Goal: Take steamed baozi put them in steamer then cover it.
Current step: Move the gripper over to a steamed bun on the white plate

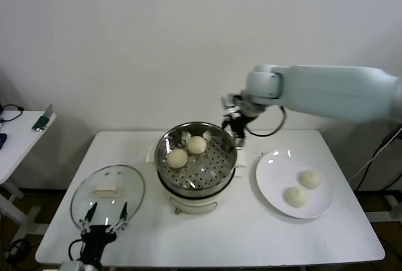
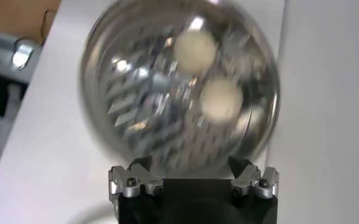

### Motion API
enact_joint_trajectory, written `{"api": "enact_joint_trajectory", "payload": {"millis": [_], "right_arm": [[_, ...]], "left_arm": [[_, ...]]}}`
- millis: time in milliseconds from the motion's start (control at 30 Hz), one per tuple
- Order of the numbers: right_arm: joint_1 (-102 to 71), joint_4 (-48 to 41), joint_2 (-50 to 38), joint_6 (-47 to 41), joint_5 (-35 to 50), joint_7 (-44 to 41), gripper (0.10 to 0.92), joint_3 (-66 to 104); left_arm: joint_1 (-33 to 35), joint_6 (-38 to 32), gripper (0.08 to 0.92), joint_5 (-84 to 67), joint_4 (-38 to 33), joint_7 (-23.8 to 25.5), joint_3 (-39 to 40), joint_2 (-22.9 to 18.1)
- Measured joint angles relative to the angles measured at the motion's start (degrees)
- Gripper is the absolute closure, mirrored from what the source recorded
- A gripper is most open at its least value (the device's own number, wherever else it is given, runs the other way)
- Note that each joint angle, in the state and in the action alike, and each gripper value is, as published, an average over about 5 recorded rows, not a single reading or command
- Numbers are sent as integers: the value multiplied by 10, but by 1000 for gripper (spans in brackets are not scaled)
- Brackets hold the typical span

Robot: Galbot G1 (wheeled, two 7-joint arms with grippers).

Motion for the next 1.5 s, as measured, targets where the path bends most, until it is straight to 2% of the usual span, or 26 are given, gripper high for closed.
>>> {"api": "enact_joint_trajectory", "payload": {"millis": [267, 533, 900, 1500], "right_arm": [[-21, 19, -119, 22, -79, -22, 203, -31], [-125, 12, -177, 18, -151, -20, 203, 21], [-252, -29, -188, 2, -213, -4, 203, 113], [-368, -78, -175, -17, -246, 13, 203, 203]], "left_arm": [[-3, 0, 177, 1, 1, 2, 0, -3], [3, -2, 177, 4, 0, 3, -1, -7], [4, -4, 177, 10, 4, 3, 3, -9], [4, -3, 177, 12, 6, 3, 1, -6]]}}
